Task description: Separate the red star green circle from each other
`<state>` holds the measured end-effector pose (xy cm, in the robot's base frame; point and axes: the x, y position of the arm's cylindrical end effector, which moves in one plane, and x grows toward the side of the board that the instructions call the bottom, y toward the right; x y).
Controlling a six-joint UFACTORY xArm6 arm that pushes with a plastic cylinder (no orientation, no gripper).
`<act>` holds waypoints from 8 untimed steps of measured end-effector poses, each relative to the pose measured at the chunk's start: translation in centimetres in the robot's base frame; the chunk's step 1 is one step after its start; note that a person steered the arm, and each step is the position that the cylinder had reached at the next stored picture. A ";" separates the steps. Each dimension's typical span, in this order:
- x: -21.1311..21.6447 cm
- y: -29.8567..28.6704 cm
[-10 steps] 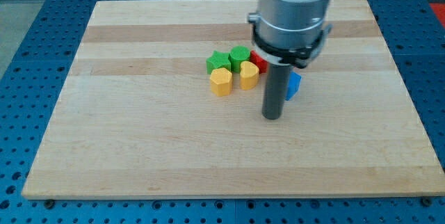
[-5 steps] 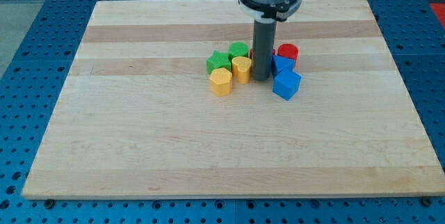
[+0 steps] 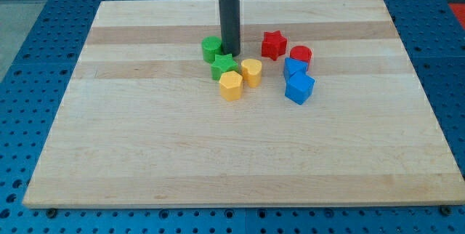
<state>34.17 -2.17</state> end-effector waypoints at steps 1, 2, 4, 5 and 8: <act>-1.3 1.8; -2.9 3.6; -3.0 4.4; -3.0 4.0; -0.2 3.5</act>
